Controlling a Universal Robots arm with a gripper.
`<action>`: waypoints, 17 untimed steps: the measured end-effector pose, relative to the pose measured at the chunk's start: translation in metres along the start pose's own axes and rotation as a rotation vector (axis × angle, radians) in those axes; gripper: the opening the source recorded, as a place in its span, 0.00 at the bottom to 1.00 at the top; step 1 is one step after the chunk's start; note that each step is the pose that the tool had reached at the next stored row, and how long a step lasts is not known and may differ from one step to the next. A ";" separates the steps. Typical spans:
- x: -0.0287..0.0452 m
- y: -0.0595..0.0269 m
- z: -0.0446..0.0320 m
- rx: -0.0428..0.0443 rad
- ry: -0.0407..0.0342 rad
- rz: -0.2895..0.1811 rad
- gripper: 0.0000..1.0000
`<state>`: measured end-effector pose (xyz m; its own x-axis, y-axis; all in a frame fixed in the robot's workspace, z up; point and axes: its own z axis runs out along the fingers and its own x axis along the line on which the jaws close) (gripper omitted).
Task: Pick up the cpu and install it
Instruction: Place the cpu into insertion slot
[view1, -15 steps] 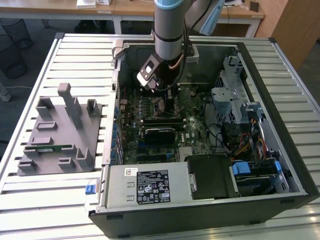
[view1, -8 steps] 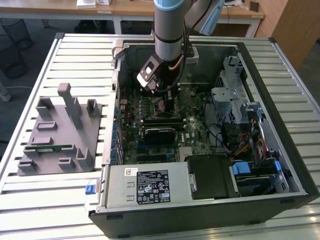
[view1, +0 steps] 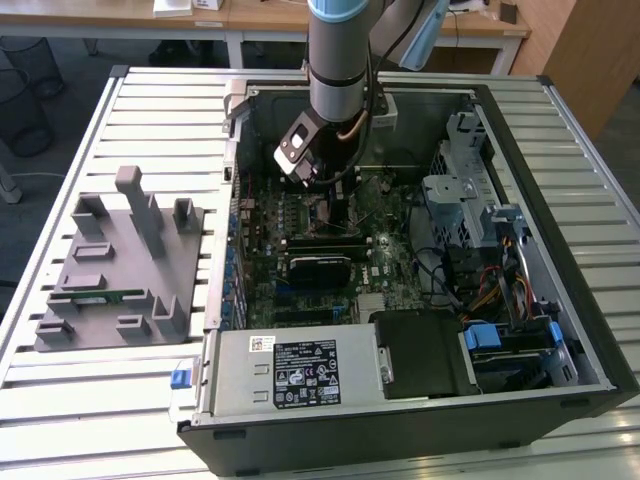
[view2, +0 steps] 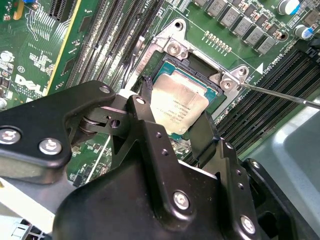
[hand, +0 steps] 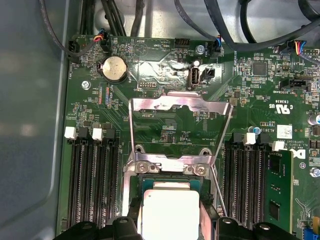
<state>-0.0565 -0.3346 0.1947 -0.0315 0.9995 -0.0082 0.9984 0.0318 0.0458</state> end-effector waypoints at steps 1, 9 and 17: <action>0.0000 0.0000 0.0000 0.0000 0.0000 0.000 0.54; 0.0000 0.0000 0.0000 0.0000 0.0000 0.000 0.61; 0.0000 0.0001 -0.0011 0.0000 0.0001 0.002 0.61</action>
<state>-0.0565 -0.3345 0.1957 -0.0294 0.9995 -0.0080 0.9985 0.0297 0.0458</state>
